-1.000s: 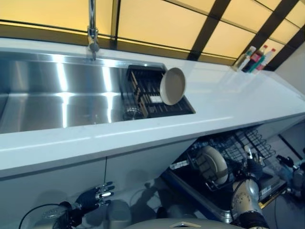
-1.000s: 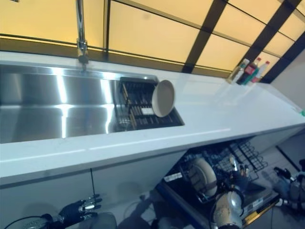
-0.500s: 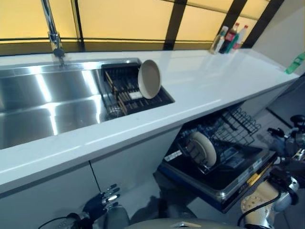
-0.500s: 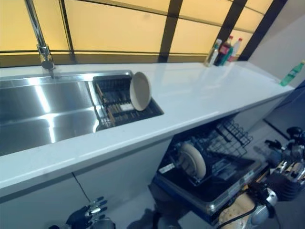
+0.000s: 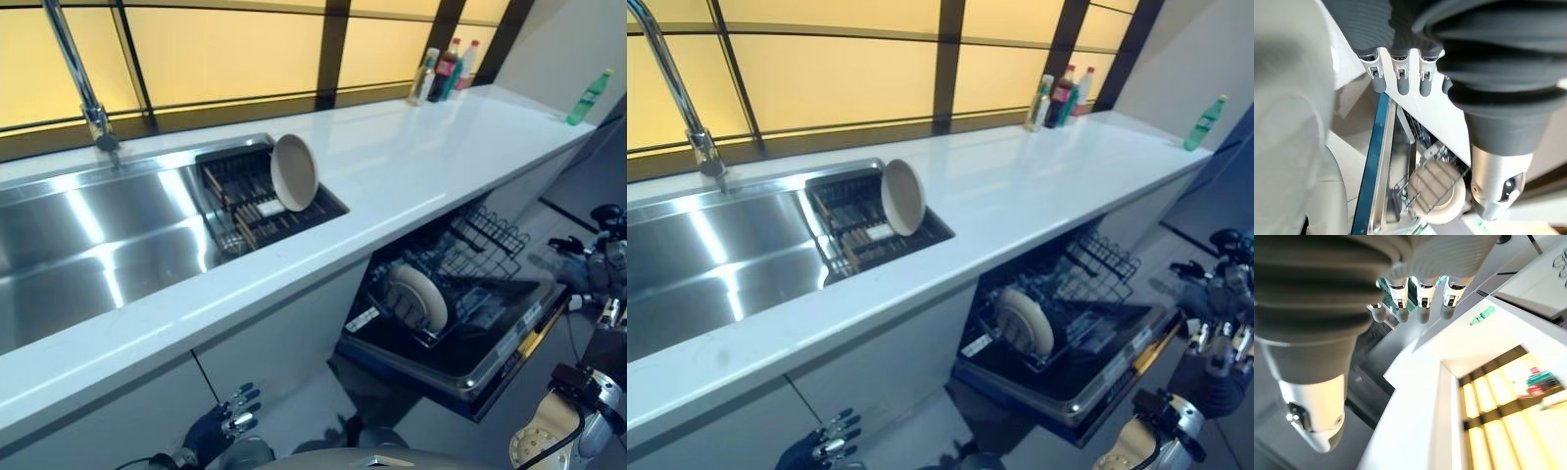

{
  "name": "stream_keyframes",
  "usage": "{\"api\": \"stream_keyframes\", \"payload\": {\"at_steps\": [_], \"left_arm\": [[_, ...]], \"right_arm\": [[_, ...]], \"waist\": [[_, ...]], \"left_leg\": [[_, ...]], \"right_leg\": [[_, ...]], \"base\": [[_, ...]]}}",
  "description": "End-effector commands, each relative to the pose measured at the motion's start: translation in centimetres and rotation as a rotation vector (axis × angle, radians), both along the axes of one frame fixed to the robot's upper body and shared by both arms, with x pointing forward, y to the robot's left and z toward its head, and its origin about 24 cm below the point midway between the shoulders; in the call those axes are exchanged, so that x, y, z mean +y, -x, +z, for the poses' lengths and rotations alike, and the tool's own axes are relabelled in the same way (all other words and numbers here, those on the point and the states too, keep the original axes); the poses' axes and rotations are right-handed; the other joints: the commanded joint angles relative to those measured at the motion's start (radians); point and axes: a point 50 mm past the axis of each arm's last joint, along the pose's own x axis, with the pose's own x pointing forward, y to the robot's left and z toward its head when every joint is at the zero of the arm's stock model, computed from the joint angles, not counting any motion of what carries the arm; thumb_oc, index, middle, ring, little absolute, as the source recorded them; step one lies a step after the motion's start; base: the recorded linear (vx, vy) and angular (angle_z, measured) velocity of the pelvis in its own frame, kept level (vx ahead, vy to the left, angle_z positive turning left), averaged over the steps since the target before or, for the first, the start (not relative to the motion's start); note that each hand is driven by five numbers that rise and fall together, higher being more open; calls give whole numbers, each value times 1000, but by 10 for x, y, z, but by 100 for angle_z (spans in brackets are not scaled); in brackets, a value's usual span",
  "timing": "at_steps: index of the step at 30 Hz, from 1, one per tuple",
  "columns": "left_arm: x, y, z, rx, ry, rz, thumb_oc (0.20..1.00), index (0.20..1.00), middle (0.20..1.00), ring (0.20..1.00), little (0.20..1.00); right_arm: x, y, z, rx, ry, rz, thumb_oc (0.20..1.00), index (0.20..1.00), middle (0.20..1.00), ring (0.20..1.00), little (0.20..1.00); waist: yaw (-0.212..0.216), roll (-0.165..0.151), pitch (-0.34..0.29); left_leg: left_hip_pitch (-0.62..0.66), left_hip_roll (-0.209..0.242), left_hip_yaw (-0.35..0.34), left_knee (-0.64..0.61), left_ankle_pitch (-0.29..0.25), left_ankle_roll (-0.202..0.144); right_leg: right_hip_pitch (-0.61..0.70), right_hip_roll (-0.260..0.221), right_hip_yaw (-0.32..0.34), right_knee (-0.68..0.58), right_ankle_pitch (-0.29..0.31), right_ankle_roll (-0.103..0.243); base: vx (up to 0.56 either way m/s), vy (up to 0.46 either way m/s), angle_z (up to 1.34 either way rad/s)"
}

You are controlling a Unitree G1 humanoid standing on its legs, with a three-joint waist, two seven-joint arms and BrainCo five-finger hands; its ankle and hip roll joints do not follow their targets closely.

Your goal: Pick up plates and place into dishwasher.

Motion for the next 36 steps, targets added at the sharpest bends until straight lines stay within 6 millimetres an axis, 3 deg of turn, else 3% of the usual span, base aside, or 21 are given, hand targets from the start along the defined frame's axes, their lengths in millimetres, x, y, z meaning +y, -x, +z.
{"api": "stream_keyframes", "payload": {"at_steps": [1,5,13,20,24,27,29,32,36], "left_arm": [[-20,-38,31,-257,71,-115,1000,1000,1000,1000,1000],[-36,-54,48,-358,121,-221,1000,1000,1000,1000,1000],[-70,-77,73,-484,249,-463,1000,1000,1000,1000,1000],[-106,-101,125,-672,400,-777,1000,1000,1000,1000,1000],[-120,-114,157,-781,436,-862,1000,1000,1000,1000,1000],[-123,-125,178,-861,500,-796,1000,1000,1000,1000,1000],[-121,-139,201,-932,613,-618,1000,1000,1000,1000,1000],[-109,-151,214,-997,708,-399,1000,1000,1000,1000,1000],[-88,-148,232,-1183,622,-215,1000,1000,1000,1000,1000]], "right_arm": [[9,-21,28,2,210,44,1000,1000,1000,1000,1000],[21,-33,20,93,279,103,1000,1000,1000,1000,1000],[45,-54,14,69,233,293,1000,1000,1000,1000,1000],[59,-74,26,14,239,320,1000,1000,1000,1000,1000],[61,-79,30,-18,202,339,1000,1000,1000,1000,1000],[66,-80,30,-49,155,410,1000,1000,1000,1000,1000],[74,-80,28,-100,66,558,1000,1000,1000,1000,1000],[85,-77,26,-155,-26,695,1000,1000,1000,1000,1000],[93,-76,34,-202,-35,762,1000,1000,1000,1000,1000]], "waist": [[-17,64,15],[-28,80,0],[-65,113,-21],[-97,145,-23],[-105,156,-34],[-105,157,-43],[-95,153,-53],[-74,142,-65],[-31,124,-74]], "left_leg": [[135,-21,-27,-156,0,25],[151,-27,-26,-191,11,17],[187,-41,3,-235,8,13],[207,-45,24,-252,5,14],[209,-54,13,-271,15,13],[209,-61,8,-278,16,13],[208,-66,4,-287,20,11],[204,-71,-13,-300,27,8],[193,-75,-47,-300,33,0]], "right_leg": [[0,75,-48,48,94,-14],[10,81,-42,25,70,-26],[11,86,-11,-4,57,-38],[3,86,14,10,68,-32],[3,85,20,13,75,-29],[-3,81,20,19,83,-28],[-7,75,12,21,89,-32],[-3,72,-4,16,83,-39],[14,70,-37,6,59,-51]], "base": [[-134,122,-6],[-106,113,-13],[-67,83,-13],[-48,59,-19],[-34,30,-3],[-12,8,0],[-30,24,4],[-37,17,8],[-50,15,28]]}}
